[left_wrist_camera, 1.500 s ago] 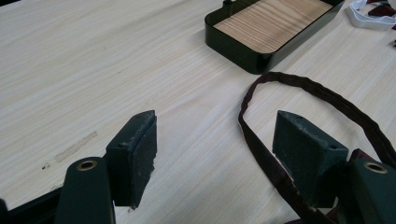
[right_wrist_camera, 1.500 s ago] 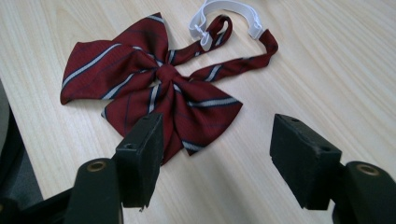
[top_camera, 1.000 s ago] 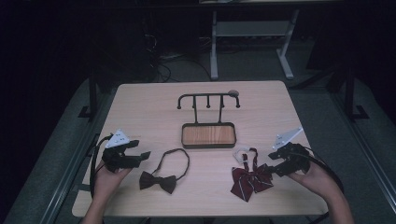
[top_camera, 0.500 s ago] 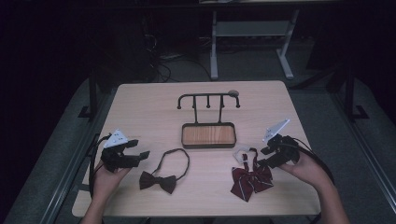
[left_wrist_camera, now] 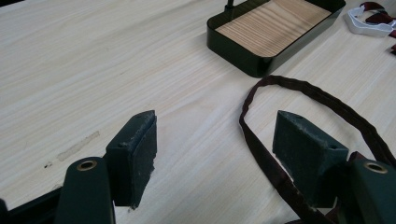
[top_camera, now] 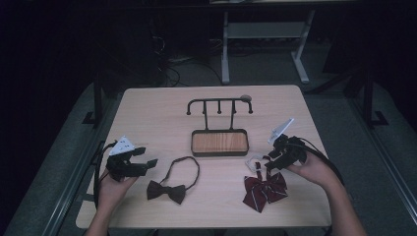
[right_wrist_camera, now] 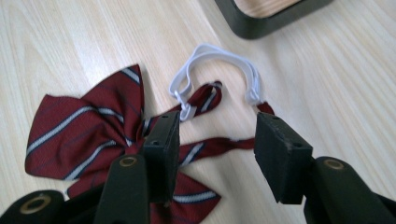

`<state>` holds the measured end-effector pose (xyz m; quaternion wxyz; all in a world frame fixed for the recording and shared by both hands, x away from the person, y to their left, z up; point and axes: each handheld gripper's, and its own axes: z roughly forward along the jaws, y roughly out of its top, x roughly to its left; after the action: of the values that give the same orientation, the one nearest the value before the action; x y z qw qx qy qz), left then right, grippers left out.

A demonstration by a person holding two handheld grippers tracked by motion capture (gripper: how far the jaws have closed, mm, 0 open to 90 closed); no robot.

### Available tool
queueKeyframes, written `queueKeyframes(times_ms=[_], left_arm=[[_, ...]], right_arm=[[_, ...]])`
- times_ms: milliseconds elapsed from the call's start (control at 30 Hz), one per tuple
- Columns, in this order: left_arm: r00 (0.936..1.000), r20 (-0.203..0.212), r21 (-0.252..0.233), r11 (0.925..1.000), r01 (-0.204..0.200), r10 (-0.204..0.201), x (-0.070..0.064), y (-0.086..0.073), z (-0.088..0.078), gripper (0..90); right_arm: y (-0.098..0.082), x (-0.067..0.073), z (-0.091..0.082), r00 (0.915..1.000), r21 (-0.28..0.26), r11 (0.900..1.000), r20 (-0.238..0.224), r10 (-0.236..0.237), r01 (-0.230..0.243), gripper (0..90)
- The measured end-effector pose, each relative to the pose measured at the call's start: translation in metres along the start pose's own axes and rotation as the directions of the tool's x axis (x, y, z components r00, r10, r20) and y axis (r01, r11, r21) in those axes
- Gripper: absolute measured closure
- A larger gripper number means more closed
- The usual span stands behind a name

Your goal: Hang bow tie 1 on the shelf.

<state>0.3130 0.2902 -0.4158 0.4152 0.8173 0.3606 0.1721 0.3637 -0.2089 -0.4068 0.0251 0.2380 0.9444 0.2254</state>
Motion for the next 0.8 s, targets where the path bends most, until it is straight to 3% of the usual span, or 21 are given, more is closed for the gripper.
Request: queueKeyframes(times_ms=[167,367,567,800], left_arm=[[1.0,0.005,-0.005,1.0,0.002,-0.002,0.0,0.0,0.0,30.4],[1.0,0.006,-0.008,1.0,-0.001,0.001,0.0,0.0,0.001,30.4],[1.0,0.007,-0.005,1.0,0.006,-0.006,0.0,0.0,0.001,30.4],[1.0,0.008,-0.009,1.0,0.004,-0.004,0.0,0.001,0.0,30.4]], right_arm=[[0.008,-0.006,0.006,1.0,0.016,1.0,-0.001,-0.01,0.01,53.6],[0.007,-0.018,0.018,0.9998,0.053,0.998,0.001,0.019,-0.019,55.5],[0.007,-0.027,0.02,0.9996,0.036,0.999,0.012,0.027,-0.027,59.8],[0.007,-0.033,0.029,0.9992,0.068,0.997,0.006,0.04,-0.04,64.5]])
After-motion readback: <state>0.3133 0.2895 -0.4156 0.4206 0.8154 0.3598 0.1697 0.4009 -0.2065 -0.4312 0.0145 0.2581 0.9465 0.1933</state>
